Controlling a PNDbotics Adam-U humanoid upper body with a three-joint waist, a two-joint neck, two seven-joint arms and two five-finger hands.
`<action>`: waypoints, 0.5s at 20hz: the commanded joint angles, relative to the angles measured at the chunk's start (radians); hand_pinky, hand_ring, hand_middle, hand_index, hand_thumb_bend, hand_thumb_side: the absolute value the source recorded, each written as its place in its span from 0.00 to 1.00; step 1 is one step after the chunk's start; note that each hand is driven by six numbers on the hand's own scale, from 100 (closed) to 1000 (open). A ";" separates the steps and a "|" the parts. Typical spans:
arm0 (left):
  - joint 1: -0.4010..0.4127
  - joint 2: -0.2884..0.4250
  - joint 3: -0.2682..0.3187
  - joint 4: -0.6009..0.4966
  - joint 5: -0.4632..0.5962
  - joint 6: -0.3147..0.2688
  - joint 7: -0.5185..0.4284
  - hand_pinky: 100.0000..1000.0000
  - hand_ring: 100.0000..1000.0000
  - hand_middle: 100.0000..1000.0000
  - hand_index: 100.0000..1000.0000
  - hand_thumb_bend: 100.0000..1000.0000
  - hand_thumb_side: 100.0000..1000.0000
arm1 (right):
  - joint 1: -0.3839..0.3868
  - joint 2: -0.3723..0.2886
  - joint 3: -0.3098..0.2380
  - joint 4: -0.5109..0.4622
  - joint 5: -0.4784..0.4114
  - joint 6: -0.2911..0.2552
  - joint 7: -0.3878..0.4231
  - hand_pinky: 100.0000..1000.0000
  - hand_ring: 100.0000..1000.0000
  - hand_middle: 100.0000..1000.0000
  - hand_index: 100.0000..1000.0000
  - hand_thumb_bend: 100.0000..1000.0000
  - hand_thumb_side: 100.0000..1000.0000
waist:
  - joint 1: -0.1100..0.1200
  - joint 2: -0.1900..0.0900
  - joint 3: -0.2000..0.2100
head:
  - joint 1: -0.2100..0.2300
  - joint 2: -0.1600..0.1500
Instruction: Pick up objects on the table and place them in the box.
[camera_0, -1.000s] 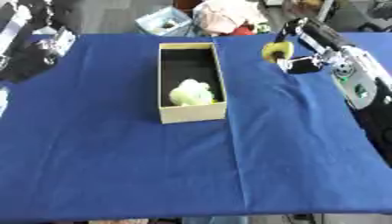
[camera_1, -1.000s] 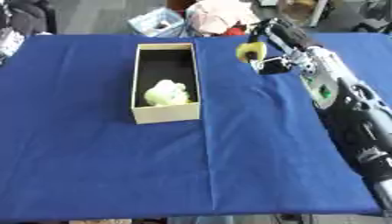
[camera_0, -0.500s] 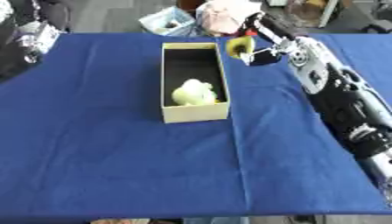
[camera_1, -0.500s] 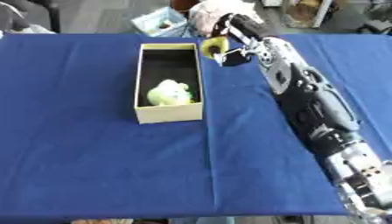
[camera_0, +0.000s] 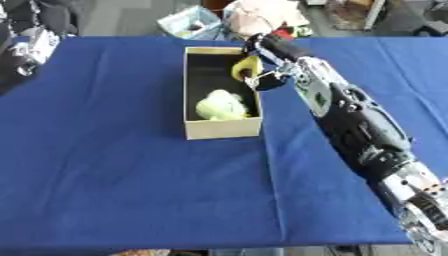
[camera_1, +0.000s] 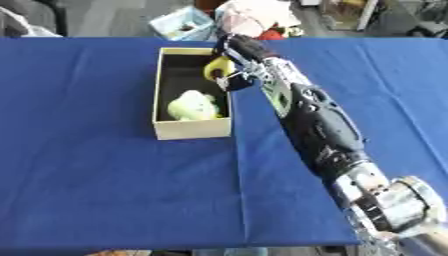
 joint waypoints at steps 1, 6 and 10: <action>-0.012 0.013 0.010 -0.006 0.003 0.000 0.001 0.59 0.57 0.62 0.83 0.11 0.78 | -0.012 0.000 0.000 -0.001 0.030 -0.013 0.000 0.73 0.77 0.58 0.49 0.00 0.03 | 0.002 -0.011 0.000 | 0.001 0.006; -0.006 0.013 0.012 -0.006 0.003 0.001 0.002 0.59 0.57 0.62 0.84 0.11 0.78 | -0.003 0.001 -0.004 0.006 0.038 -0.011 -0.004 0.73 0.77 0.59 0.55 0.00 0.03 | 0.002 -0.011 -0.003 | 0.001 0.006; -0.004 0.014 0.014 -0.006 0.003 0.002 0.004 0.59 0.57 0.62 0.84 0.11 0.79 | 0.002 0.002 -0.001 0.009 0.041 -0.014 0.000 0.74 0.79 0.61 0.64 0.00 0.15 | 0.004 -0.011 -0.004 | 0.000 0.006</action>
